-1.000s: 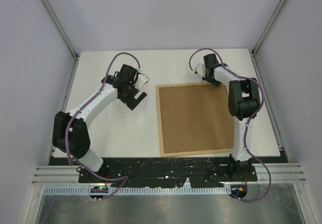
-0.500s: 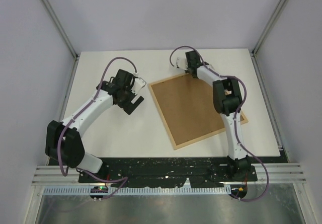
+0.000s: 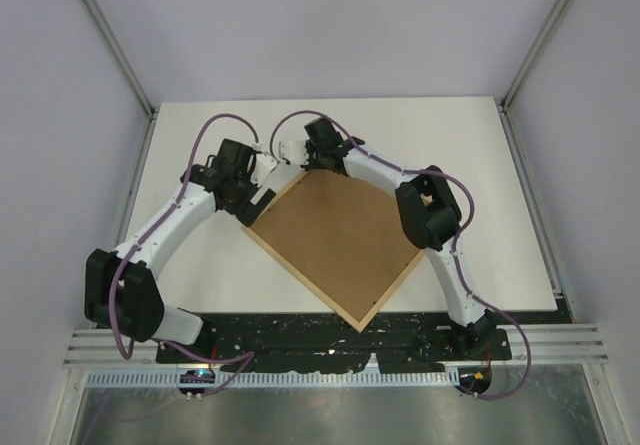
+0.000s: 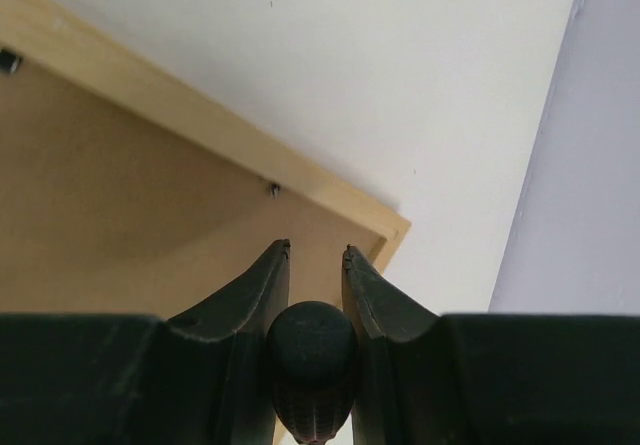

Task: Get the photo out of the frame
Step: Adjust the photo frame at the center of the board.

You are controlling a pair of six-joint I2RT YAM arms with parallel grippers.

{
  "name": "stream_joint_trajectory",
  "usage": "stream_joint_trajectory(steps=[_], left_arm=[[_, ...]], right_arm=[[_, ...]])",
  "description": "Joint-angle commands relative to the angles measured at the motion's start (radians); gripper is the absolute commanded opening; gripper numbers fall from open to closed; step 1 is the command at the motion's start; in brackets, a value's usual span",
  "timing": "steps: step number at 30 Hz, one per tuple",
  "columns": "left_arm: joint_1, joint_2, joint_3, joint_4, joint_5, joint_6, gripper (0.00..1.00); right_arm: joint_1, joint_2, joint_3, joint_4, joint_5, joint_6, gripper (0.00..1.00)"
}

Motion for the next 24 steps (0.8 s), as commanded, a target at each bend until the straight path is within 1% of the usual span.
stream_joint_trajectory(steps=[1,4,5,6,7,8,9,10,11,15,20,24], left_arm=[[0.009,0.055,0.076,0.07,-0.066,-0.002,1.0],[0.008,0.131,0.146,0.09,-0.132,0.005,1.0],[0.008,0.157,0.171,0.093,-0.155,0.008,0.99],[0.008,0.19,0.194,0.093,-0.175,0.009,0.99],[0.006,0.208,0.221,0.092,-0.177,0.012,0.99],[0.003,0.234,0.24,0.087,-0.177,0.017,0.99],[-0.003,0.256,0.251,0.084,-0.184,0.02,0.99],[-0.012,0.269,0.263,0.083,-0.194,0.024,0.99],[-0.024,0.283,0.271,0.086,-0.207,0.031,0.99],[-0.087,0.331,0.294,0.093,-0.28,0.07,0.99],[-0.141,0.391,0.331,0.08,-0.326,0.089,0.99],[-0.178,0.418,0.331,0.08,-0.355,0.1,0.99]], right_arm=[[-0.047,-0.334,-0.071,-0.119,-0.005,0.063,0.08],[-0.07,-0.477,-0.192,-0.205,0.009,0.098,0.08],[-0.09,-0.545,-0.255,-0.243,0.012,0.107,0.08],[-0.102,-0.57,-0.295,-0.26,0.012,0.131,0.08],[-0.133,-0.623,-0.37,-0.286,0.009,0.144,0.08],[-0.148,-0.648,-0.404,-0.292,0.008,0.168,0.08],[-0.183,-0.678,-0.485,-0.291,0.005,0.176,0.08],[-0.2,-0.695,-0.521,-0.286,0.006,0.184,0.08],[-0.235,-0.721,-0.594,-0.268,0.008,0.19,0.08],[-0.308,-0.763,-0.754,-0.194,0.025,0.192,0.08],[-0.335,-0.774,-0.849,-0.163,0.063,0.19,0.08],[-0.343,-0.73,-0.915,-0.136,0.123,0.17,0.08]])
